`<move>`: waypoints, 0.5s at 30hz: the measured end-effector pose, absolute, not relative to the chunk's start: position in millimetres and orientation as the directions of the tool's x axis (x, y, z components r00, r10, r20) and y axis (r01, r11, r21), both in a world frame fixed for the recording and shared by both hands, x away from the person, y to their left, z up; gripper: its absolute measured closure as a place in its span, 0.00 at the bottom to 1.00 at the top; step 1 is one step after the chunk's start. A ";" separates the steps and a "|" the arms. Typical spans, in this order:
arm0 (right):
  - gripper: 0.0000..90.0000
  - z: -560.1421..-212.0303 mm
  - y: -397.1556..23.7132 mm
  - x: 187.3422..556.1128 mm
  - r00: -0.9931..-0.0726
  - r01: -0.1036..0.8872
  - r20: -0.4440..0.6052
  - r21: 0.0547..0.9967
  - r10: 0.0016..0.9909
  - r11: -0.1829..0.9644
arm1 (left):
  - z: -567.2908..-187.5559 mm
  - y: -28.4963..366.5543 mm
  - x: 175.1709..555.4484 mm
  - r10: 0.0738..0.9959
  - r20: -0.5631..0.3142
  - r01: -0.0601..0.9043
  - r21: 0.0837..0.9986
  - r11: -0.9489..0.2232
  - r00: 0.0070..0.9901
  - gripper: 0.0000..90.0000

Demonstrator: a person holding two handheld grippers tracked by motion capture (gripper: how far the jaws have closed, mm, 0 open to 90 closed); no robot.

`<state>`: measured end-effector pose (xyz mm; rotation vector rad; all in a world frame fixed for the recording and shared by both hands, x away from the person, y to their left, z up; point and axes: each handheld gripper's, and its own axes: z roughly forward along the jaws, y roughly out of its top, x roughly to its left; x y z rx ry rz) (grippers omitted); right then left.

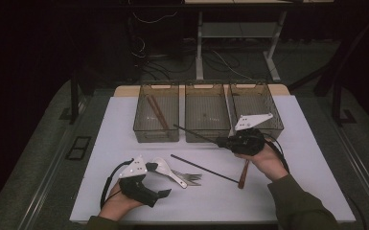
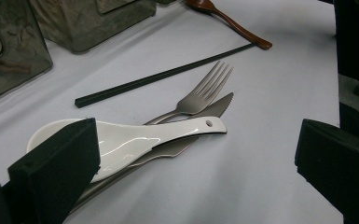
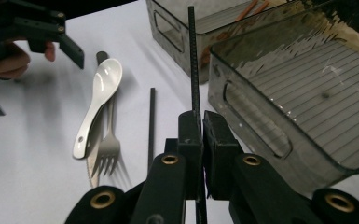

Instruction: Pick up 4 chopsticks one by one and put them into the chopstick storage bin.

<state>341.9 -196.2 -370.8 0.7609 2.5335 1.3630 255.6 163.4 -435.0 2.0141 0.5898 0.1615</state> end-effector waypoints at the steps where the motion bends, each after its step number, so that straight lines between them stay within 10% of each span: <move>1: 0.95 -370.2 -194.9 344.1 -0.855 0.355 0.090 0.819 0.511 0.451 | -434.8 163.3 255.5 0.471 -0.130 0.338 0.857 -0.390 0.873 0.00; 15: 0.95 -357.9 -180.1 366.0 -0.826 0.363 0.087 0.838 0.557 0.407 | -433.9 166.5 255.4 0.479 -0.135 0.342 0.860 -0.378 0.867 0.00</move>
